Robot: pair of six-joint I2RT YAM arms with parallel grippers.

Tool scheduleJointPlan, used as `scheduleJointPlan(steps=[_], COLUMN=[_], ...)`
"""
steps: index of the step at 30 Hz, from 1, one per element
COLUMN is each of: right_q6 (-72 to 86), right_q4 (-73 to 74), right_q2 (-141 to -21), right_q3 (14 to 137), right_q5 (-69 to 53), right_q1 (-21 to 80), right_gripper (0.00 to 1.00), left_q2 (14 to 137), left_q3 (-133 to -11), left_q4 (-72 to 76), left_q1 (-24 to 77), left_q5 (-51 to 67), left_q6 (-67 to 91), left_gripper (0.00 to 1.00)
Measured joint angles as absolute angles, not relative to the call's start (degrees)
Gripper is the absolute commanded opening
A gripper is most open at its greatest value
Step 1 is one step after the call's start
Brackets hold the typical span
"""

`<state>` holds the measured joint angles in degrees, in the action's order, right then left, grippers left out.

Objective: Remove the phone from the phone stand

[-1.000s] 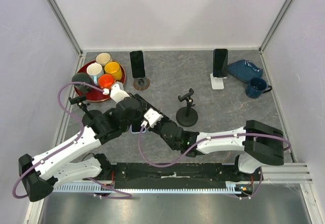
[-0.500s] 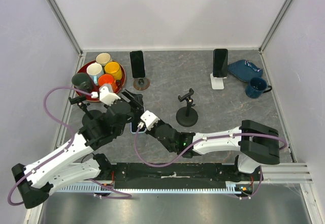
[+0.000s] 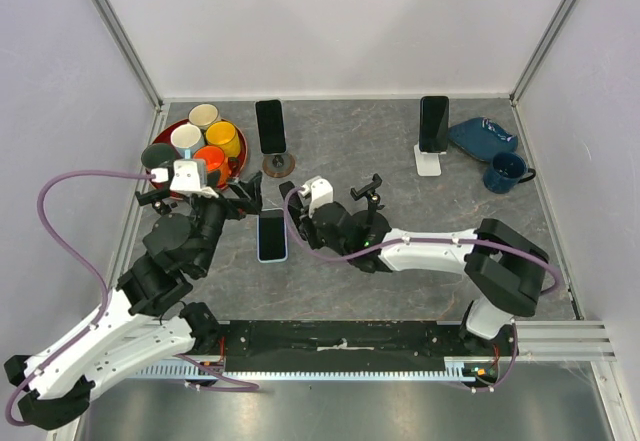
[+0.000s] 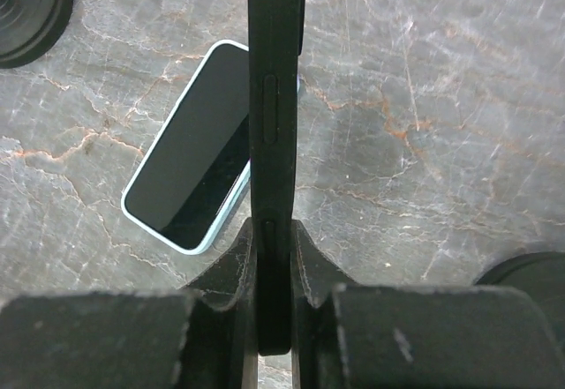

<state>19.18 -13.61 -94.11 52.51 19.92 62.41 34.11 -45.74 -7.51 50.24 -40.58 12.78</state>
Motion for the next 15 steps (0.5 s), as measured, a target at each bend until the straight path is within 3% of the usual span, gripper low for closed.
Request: scheduleJointPlan(steps=[15], right_q6=[41.95], right_q4=[-12.84], right_q2=[-102.08], right_q3=[53.52], right_q5=[5.23], right_q1=[56.18], right_gripper=[0.00], left_q2=[39.40], left_q3=[-43.44], left_q4=[-8.40], left_q1=[47.20], left_q5=[-33.06], left_q6=[-2.28], left_gripper=[0.94])
